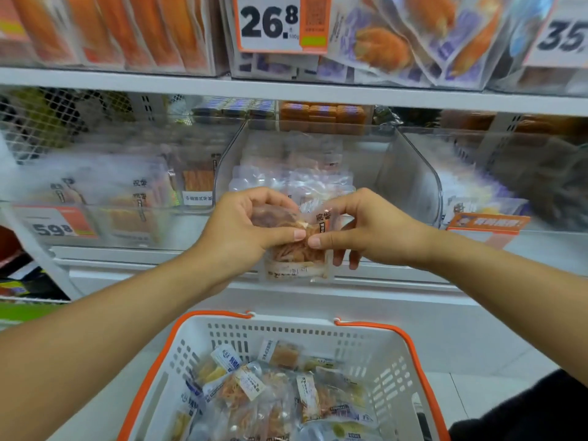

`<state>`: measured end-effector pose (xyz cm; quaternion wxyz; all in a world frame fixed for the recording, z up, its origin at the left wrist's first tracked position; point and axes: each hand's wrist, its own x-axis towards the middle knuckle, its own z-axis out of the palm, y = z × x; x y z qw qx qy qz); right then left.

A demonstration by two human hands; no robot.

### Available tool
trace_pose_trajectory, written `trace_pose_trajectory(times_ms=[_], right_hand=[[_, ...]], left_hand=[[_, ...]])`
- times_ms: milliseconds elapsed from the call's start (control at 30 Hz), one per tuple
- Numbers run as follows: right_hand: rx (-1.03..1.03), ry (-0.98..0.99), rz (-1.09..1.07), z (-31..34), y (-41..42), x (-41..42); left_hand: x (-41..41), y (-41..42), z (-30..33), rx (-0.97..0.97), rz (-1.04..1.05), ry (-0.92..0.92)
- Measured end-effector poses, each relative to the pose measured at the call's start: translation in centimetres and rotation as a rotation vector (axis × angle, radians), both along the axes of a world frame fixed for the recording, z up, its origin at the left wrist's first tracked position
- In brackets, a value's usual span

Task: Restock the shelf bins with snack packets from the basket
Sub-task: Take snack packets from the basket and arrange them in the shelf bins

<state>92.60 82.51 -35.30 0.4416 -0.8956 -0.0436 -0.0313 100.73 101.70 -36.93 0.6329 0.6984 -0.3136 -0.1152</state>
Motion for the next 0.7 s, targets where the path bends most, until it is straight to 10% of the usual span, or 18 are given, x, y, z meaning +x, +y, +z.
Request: trace_pose_trajectory(times_ms=[233, 700], right_hand=[[0.175, -0.442, -0.315, 2.7, -4.0, 0.9], [-0.459, -0.015, -0.144, 1.0, -6.4, 4.8]], left_hand=[[1.6, 0.1, 0.5, -0.127, 0.249, -0.181], [2.0, -0.8, -2.3, 0.05, 0.122, -0.145]])
